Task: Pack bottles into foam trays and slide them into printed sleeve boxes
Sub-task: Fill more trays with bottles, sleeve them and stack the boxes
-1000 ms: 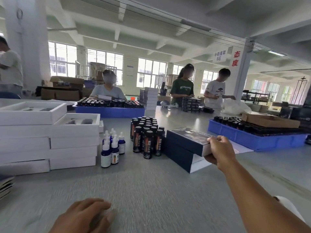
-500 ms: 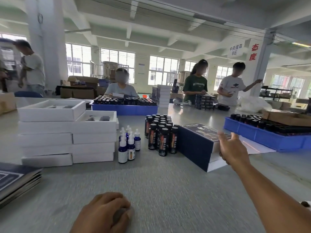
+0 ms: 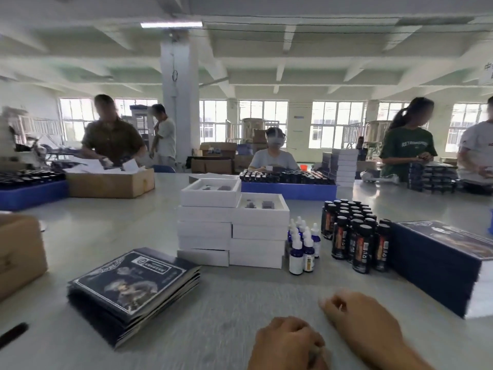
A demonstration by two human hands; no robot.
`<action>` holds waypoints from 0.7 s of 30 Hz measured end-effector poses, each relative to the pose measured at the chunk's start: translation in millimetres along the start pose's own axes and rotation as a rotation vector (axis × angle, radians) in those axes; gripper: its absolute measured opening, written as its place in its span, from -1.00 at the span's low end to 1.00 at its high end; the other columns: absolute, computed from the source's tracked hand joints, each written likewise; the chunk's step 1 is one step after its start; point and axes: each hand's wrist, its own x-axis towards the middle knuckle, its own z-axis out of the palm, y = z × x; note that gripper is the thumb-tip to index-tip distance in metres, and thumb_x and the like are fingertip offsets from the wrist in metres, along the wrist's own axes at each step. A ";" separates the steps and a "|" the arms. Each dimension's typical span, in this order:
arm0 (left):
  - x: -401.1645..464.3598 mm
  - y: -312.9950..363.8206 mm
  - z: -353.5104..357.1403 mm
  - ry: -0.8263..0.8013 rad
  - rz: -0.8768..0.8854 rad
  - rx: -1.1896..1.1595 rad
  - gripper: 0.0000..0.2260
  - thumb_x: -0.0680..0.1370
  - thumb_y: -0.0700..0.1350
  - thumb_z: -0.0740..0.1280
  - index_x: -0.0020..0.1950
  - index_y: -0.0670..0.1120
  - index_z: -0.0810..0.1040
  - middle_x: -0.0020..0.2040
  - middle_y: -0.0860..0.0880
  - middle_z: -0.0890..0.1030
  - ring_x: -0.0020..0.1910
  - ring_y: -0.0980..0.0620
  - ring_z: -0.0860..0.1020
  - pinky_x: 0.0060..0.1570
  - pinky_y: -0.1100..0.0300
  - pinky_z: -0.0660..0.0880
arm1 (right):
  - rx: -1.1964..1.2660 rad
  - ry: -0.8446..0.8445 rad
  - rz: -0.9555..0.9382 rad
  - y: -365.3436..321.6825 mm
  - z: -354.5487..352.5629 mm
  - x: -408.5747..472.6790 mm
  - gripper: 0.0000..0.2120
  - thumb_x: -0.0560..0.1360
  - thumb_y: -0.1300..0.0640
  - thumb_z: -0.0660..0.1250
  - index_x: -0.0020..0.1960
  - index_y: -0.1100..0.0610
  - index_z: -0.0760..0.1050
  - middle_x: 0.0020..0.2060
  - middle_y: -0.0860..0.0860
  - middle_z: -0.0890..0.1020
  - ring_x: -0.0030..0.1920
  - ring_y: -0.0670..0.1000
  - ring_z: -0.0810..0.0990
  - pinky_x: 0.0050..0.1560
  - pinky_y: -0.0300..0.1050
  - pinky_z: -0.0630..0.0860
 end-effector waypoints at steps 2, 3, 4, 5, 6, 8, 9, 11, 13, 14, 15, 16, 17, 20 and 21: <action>3.6 -2.6 -5.0 0.014 -0.043 -0.105 -0.71 0.58 -0.04 0.26 0.29 0.13 0.53 0.39 0.12 0.39 0.37 0.13 0.32 0.39 0.29 0.18 | -0.138 0.055 0.022 -5.5 8.6 -0.6 -0.66 0.55 -0.32 0.13 -0.14 -0.08 0.43 -0.21 -0.16 0.57 -0.15 -0.18 0.53 -0.15 -0.21 0.45; 6.5 -3.7 -9.3 0.065 -0.084 -0.149 -0.72 0.57 -0.05 0.27 0.27 0.15 0.53 0.37 0.14 0.39 0.32 0.16 0.37 0.35 0.34 0.21 | -0.129 0.064 0.024 -7.6 8.6 -0.3 -0.69 0.55 -0.32 0.13 -0.12 -0.10 0.43 -0.17 -0.17 0.57 -0.11 -0.17 0.53 -0.09 -0.21 0.46; 9.6 -5.6 -16.4 0.148 -0.129 -0.168 -0.73 0.55 -0.01 0.29 0.24 0.19 0.53 0.32 0.17 0.41 0.23 0.19 0.42 0.28 0.39 0.26 | -0.108 0.063 0.024 -8.7 7.4 -0.2 -0.71 0.55 -0.31 0.14 -0.10 -0.12 0.44 -0.15 -0.19 0.57 -0.09 -0.17 0.53 -0.08 -0.23 0.45; 13.9 -9.0 -26.4 0.244 -0.161 -0.167 -0.74 0.54 0.03 0.29 0.23 0.21 0.52 0.26 0.21 0.42 0.10 0.22 0.46 0.18 0.42 0.30 | -0.098 0.059 0.021 -10.3 5.5 -0.1 -0.73 0.55 -0.29 0.14 -0.09 -0.14 0.44 -0.13 -0.20 0.56 -0.08 -0.19 0.52 -0.10 -0.26 0.43; 20.1 -14.1 -38.1 0.334 -0.171 -0.152 -0.74 0.54 0.06 0.29 0.22 0.22 0.50 0.23 0.24 0.42 0.01 0.25 0.44 0.11 0.45 0.29 | -0.097 0.059 0.014 -11.1 4.5 -0.2 -0.75 0.56 -0.28 0.14 -0.09 -0.15 0.44 -0.13 -0.21 0.56 -0.10 -0.21 0.50 -0.13 -0.28 0.40; 35.9 -27.3 -69.3 0.485 -0.122 -0.066 -0.73 0.56 0.05 0.28 0.26 0.21 0.45 0.27 0.24 0.39 0.06 0.29 0.34 0.14 0.41 0.22 | -0.093 0.070 0.004 -11.9 4.9 0.2 -0.76 0.56 -0.27 0.15 -0.10 -0.15 0.43 -0.15 -0.23 0.54 -0.13 -0.24 0.48 -0.16 -0.29 0.38; 45.8 -35.6 -88.3 0.557 -0.094 0.005 -0.70 0.56 0.02 0.28 0.29 0.19 0.42 0.29 0.19 0.39 0.12 0.28 0.29 0.19 0.36 0.21 | -0.091 0.074 0.007 -12.4 5.4 0.4 -0.77 0.56 -0.27 0.16 -0.10 -0.14 0.43 -0.15 -0.23 0.54 -0.13 -0.25 0.48 -0.15 -0.30 0.39; 67.3 -54.3 -129.0 0.672 -0.085 0.163 -0.63 0.56 -0.04 0.30 0.36 0.10 0.39 0.34 0.09 0.40 0.22 0.19 0.29 0.26 0.23 0.26 | -0.071 0.079 0.015 -11.9 5.3 2.4 -0.78 0.55 -0.27 0.18 -0.10 -0.15 0.44 -0.14 -0.23 0.55 -0.12 -0.24 0.49 -0.08 -0.30 0.42; 85.6 -74.9 -164.5 0.655 -0.142 0.358 -0.52 0.53 -0.06 0.32 0.44 0.06 0.32 0.43 0.01 0.36 0.39 0.03 0.28 0.38 0.07 0.26 | -0.046 0.070 0.016 -10.9 5.5 4.2 -0.78 0.54 -0.27 0.20 -0.09 -0.15 0.44 -0.14 -0.23 0.55 -0.11 -0.23 0.50 -0.02 -0.28 0.45; 93.1 -85.3 -178.1 0.596 -0.186 0.456 -0.45 0.51 -0.06 0.34 0.48 0.05 0.27 0.48 -0.02 0.31 0.45 -0.03 0.23 0.43 0.01 0.21 | -0.040 0.069 0.015 -11.2 6.4 4.7 -0.78 0.54 -0.27 0.21 -0.10 -0.14 0.43 -0.14 -0.22 0.56 -0.11 -0.23 0.50 -0.01 -0.28 0.45; 99.9 -94.9 -188.3 0.529 -0.228 0.532 -0.39 0.49 -0.06 0.35 0.51 0.05 0.22 0.51 -0.03 0.27 0.49 -0.06 0.18 0.46 -0.04 0.17 | -0.037 0.080 0.012 -12.2 7.0 5.0 -0.79 0.54 -0.26 0.21 -0.10 -0.14 0.43 -0.15 -0.22 0.56 -0.11 -0.22 0.51 0.00 -0.27 0.45; 105.9 -103.1 -195.9 0.468 -0.265 0.578 -0.34 0.47 -0.07 0.35 0.53 0.04 0.19 0.52 -0.04 0.25 0.51 -0.08 0.13 0.47 -0.06 0.13 | -0.039 0.096 0.006 -13.0 8.2 4.9 -0.80 0.53 -0.25 0.21 -0.11 -0.14 0.43 -0.16 -0.22 0.56 -0.11 -0.22 0.51 0.00 -0.26 0.47; 111.2 -109.8 -201.1 0.422 -0.297 0.599 -0.33 0.46 -0.08 0.34 0.54 0.04 0.19 0.52 -0.05 0.25 0.52 -0.09 0.11 0.47 -0.08 0.11 | -0.040 0.118 0.000 -13.5 9.4 4.5 -0.81 0.53 -0.23 0.21 -0.12 -0.13 0.43 -0.16 -0.21 0.57 -0.11 -0.21 0.52 0.01 -0.25 0.48; 123.2 -121.7 -205.6 0.373 -0.323 0.630 -0.41 0.46 -0.13 0.29 0.51 0.03 0.31 0.42 -0.11 0.41 0.43 -0.14 0.27 0.38 -0.08 0.24 | -0.041 0.143 -0.002 -13.6 11.3 3.8 -0.83 0.52 -0.20 0.20 -0.07 -0.12 0.44 -0.13 -0.19 0.59 -0.10 -0.16 0.54 0.04 -0.19 0.51; 125.5 -124.1 -205.9 0.381 -0.296 0.654 -0.47 0.48 -0.15 0.28 0.47 0.02 0.37 0.34 -0.11 0.48 0.34 -0.13 0.38 0.31 -0.05 0.33 | -0.038 0.139 -0.008 -12.7 11.4 3.8 -0.83 0.53 -0.20 0.21 -0.06 -0.12 0.44 -0.13 -0.18 0.59 -0.10 -0.15 0.54 0.03 -0.18 0.50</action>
